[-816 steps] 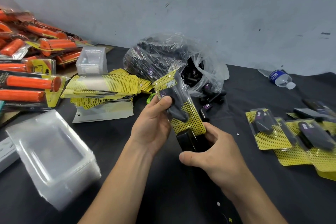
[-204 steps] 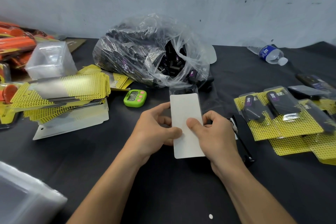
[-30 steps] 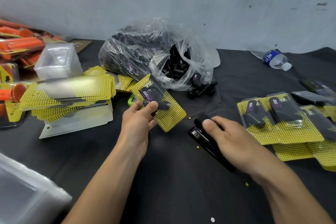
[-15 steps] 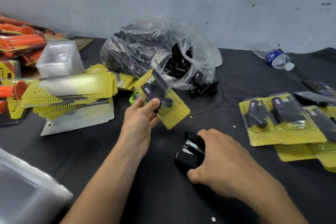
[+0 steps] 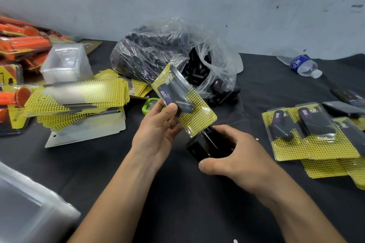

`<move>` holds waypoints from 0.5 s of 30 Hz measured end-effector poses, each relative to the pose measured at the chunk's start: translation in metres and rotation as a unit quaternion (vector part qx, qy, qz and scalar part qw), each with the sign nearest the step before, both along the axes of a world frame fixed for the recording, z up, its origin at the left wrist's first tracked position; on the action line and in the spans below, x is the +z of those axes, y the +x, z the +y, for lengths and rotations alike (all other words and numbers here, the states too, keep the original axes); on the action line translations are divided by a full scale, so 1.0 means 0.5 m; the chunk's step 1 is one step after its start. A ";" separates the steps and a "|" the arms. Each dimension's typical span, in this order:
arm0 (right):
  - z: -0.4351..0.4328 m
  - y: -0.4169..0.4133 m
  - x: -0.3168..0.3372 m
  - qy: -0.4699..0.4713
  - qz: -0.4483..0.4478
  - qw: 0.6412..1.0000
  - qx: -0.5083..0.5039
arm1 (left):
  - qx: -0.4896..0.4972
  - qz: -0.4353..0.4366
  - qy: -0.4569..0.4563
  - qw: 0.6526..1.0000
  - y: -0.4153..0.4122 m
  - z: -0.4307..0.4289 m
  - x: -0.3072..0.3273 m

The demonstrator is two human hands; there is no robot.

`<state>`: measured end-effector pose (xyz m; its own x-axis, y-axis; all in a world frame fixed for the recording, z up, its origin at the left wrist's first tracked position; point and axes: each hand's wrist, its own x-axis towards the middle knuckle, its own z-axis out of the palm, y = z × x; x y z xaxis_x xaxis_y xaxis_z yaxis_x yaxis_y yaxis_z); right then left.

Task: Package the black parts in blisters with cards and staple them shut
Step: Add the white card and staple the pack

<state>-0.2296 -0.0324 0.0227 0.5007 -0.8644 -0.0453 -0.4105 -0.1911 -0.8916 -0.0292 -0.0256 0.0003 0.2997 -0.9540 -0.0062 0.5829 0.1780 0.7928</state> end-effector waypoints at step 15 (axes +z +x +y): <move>-0.001 0.004 -0.010 0.016 -0.078 0.997 -0.019 | -0.023 -0.041 -0.024 0.999 -0.007 0.000 -0.003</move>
